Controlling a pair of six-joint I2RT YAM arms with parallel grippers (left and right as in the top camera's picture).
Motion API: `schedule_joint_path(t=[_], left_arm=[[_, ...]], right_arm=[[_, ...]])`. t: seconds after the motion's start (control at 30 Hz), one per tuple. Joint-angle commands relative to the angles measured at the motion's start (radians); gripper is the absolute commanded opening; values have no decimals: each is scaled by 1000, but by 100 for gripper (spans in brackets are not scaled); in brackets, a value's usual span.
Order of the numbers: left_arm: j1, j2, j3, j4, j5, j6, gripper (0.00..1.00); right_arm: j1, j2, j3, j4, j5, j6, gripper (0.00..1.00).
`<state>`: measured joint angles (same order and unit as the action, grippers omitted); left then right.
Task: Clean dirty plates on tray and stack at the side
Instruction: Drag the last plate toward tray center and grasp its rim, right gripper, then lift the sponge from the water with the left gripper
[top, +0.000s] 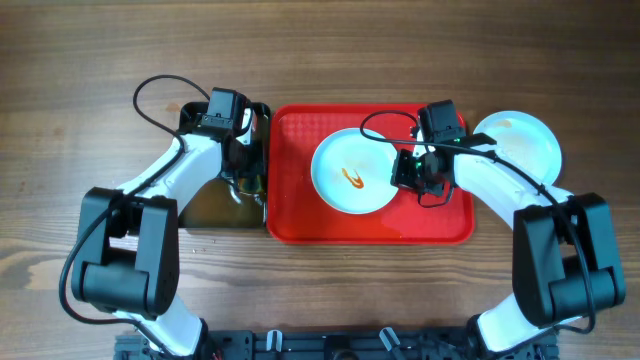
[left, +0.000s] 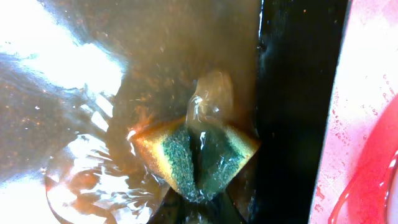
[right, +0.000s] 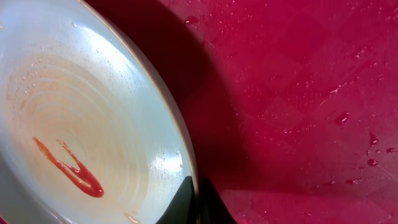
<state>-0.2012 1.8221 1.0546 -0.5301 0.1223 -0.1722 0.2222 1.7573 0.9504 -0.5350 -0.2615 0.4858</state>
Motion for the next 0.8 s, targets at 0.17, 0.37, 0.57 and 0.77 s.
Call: schedule_joint_path(t=[0.17,0.37,0.57,0.77], left_arm=[[-5,-49,22,8,15,0,4],[-5,-214,26,18,16,0,4],[-3,-343,26,108,-60,1,5],[-3,-452,26,185,-113,8,4]], right_arm=[[7,17,-10,-16,-9,-15,4],[7,17,-10,-16,-9,-15,4],[7,17,-10,-16,-9,-15,4],[7,17,-10,-4,-9,-15,4]])
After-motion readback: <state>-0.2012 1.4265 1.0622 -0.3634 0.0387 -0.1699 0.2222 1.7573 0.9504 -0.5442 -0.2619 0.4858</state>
